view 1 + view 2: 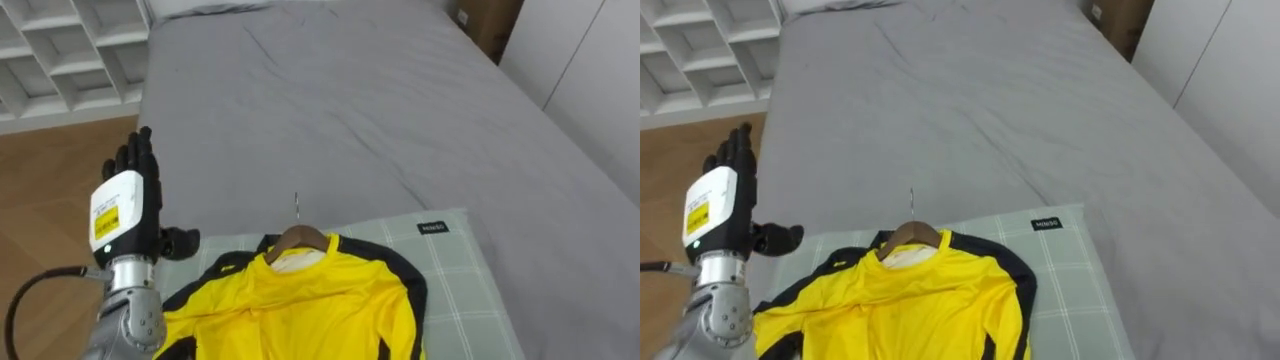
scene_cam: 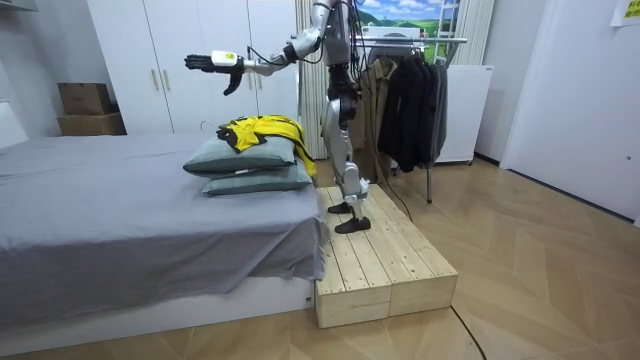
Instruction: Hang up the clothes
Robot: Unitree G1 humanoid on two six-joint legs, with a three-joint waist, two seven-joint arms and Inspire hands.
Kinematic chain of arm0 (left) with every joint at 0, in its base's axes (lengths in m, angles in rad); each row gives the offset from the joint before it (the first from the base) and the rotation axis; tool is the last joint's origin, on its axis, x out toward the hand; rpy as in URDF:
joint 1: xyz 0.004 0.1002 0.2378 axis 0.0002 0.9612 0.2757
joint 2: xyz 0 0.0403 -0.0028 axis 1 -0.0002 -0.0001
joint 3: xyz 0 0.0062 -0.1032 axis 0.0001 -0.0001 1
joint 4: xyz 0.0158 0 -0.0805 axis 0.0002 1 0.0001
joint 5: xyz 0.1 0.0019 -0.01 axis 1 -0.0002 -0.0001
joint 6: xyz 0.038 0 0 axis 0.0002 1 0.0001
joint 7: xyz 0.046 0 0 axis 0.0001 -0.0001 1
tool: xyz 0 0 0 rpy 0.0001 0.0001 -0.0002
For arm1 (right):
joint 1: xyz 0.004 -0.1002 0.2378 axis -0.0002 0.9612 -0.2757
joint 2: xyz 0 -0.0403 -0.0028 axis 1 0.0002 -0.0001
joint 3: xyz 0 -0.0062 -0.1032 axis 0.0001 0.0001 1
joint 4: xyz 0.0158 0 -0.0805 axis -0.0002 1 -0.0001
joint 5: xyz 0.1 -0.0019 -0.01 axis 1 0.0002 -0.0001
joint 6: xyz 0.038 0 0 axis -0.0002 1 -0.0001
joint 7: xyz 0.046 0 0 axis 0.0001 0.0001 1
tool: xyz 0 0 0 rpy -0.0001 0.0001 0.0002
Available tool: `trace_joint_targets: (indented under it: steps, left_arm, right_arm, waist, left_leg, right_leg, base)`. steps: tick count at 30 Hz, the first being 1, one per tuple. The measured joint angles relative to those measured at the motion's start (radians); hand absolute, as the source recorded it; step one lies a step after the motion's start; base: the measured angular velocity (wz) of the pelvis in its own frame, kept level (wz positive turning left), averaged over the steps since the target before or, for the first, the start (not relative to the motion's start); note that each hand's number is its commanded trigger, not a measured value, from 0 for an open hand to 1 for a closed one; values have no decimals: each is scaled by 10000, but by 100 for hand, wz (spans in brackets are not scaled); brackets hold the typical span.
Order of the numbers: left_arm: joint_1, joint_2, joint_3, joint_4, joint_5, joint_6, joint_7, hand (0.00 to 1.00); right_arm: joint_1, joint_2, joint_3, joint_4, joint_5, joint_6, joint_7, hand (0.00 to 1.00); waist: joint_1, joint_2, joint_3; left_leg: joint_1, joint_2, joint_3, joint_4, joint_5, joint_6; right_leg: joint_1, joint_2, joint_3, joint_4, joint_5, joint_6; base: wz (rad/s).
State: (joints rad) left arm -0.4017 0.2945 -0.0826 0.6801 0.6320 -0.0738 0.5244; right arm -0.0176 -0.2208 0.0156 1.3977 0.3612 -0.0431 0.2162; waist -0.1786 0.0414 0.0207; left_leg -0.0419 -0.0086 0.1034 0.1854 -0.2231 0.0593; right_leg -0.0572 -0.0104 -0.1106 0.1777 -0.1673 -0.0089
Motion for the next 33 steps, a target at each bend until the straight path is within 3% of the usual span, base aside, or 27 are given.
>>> trace_joint_targets:
  steps: [2,3,4,5,6,7,8,9,10,14,19,25,33]
  left_arm:
    - [-22,45,-14,231,-14,6,-122,0]
    - [-44,281,-29,373,-36,21,-172,0]
    - [-153,453,-29,671,-23,34,-235,0]
    - [-238,453,-53,858,-21,39,-303,0]
    - [-427,467,-116,1214,-93,36,-370,0]
    - [-671,487,-193,1403,-118,26,-369,0]
    - [-830,487,-253,1459,-117,-2,-368,0]
    - [-1045,499,-479,1502,-128,-38,-341,0]
    - [-1118,508,-593,1570,-122,-59,-292,0]
    - [-1273,544,-603,1757,-180,-53,-267,0]
    - [-1614,550,-654,1962,-1626,-87,-352,0]
    - [-1844,528,-769,2224,-1711,-147,-963,0]
    - [-1877,522,-784,2404,-2073,-171,-1320,0]
  right_arm:
    - [-39,-3,23,-5,35,-21,-137,0]
    - [-164,38,105,-10,55,-80,-236,0]
    - [-274,-48,255,-23,45,-102,-328,0]
    - [-283,-137,303,-36,28,-100,-392,0]
    - [-282,-220,345,7,-132,-85,-578,0]
    - [-305,-236,413,36,-252,-56,-687,0]
    - [-271,-224,399,51,-336,-42,-709,0]
    - [-199,-188,403,91,-563,85,-712,0]
    - [-192,-215,420,97,-629,207,-705,0]
    - [-415,-177,605,25,-606,234,-611,0]
    - [-778,-178,1002,0,-612,220,-597,0]
    - [-913,-186,1027,-10,-603,200,-512,0]
    - [-977,-193,1198,10,-521,215,-508,0]
  waist:
    - [-64,53,64]
    - [-72,27,90]
    - [-180,-16,62]
    - [-341,82,89]
    - [-550,81,106]
    - [-691,41,129]
    - [-719,3,153]
    - [-680,-109,152]
    - [-651,-90,150]
    - [-628,-70,150]
    - [-635,-15,171]
    - [-641,96,236]
    - [-667,160,243]
  left_leg:
    - [72,144,-898,-86,74,-16]
    - [-66,224,-1311,-15,75,-34]
    - [-326,195,-1359,189,-50,-223]
    - [-420,237,-1237,224,-49,-310]
    - [-611,276,-615,235,-22,-539]
    - [-908,357,-191,-3,100,-603]
    - [-1144,379,-130,-179,224,-553]
    - [-1506,469,305,-253,786,-390]
    - [-1388,470,607,-196,882,-338]
    - [-1370,373,634,-157,878,-321]
    - [-1371,395,833,-154,876,-319]
    - [-1419,337,842,-60,874,-322]
    - [-1631,331,840,163,877,-323]
  right_leg:
    - [-711,227,-9,849,-292,-149]
    - [-1194,501,381,137,70,-490]
    - [-1488,503,344,-414,1188,-463]
    - [-1502,513,250,-425,1316,-526]
    - [-1486,449,376,-391,1334,-545]
    - [-1479,404,855,-389,1329,-538]
    - [-1483,377,1078,-388,1307,-499]
    - [-1525,319,1332,-319,1221,-344]
    - [-1561,318,1315,-225,1195,-304]
    - [-1560,253,1213,-273,1183,-280]
    - [-1565,264,1155,-272,1167,-257]
    - [-1581,271,1117,-227,1063,-254]
    - [-1876,234,1091,148,969,-276]
  base:
    - [-34]
    - [-43]
    - [-25]
    - [13]
    - [35]
    - [38]
    - [36]
    - [16]
    - [5]
    - [-10]
    - [-2]
    - [0]
    - [0]
